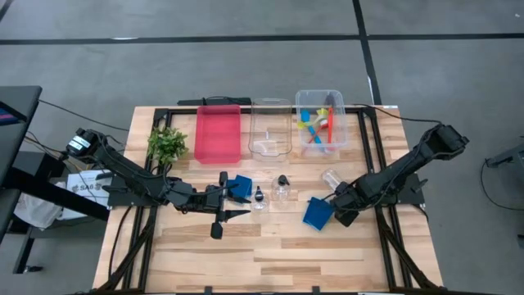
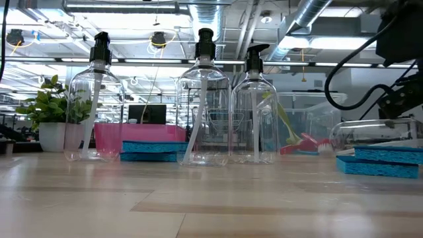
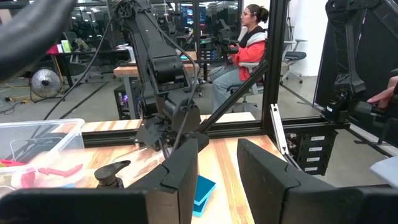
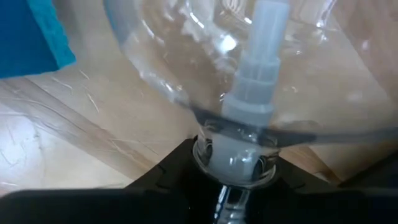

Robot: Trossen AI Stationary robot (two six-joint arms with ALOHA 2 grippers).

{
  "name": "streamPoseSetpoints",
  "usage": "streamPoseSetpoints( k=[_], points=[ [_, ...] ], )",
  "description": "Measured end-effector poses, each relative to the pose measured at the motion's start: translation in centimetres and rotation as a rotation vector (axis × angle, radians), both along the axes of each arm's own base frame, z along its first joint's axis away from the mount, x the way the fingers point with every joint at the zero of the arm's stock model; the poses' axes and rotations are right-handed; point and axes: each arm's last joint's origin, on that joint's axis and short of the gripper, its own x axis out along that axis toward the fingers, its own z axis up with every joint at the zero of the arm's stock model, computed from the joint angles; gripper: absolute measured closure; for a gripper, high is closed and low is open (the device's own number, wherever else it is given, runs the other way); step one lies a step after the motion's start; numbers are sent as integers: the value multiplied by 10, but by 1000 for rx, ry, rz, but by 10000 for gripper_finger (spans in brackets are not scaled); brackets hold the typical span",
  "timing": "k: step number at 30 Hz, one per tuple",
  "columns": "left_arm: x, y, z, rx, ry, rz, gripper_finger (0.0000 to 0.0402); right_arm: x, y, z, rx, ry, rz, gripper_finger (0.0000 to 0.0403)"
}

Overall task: Pick & Place Kitchen Sink Supplies
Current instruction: Put the soap dispenser into the transparent bin

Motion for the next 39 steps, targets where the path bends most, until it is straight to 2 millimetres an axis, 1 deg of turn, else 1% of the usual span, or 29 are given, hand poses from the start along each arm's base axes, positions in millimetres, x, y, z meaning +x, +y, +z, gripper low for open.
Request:
streamPoseSetpoints(
  k=[6, 8, 11, 14, 17, 25, 30, 34, 39],
  points=[
    [0, 0, 0, 0, 0, 0, 286, 0, 1, 1, 21, 9, 13, 287],
    [0, 0, 0, 0, 0, 0, 286, 2, 2, 6, 38, 18, 24, 287],
    [0, 0, 0, 0, 0, 0, 286, 6, 4, 18, 39, 26, 47, 285],
    [0, 0, 0, 0, 0, 0, 286, 10, 6, 33, 28, 31, 85, 281],
    [0, 0, 0, 0, 0, 0, 286, 15, 7, 51, -12, 19, 102, 286],
    [0, 0, 0, 1, 0, 0, 286, 23, 6, 102, -155, -22, 130, 283],
    [0, 0, 0, 4, 0, 0, 286, 30, 5, 132, -266, -130, 139, 283],
    [0, 0, 0, 3, 0, 0, 286, 37, 4, 153, -359, -240, 218, 286],
    [0, 0, 0, 3, 0, 0, 286, 48, -9, 175, -442, -333, 229, 274]
  ],
)
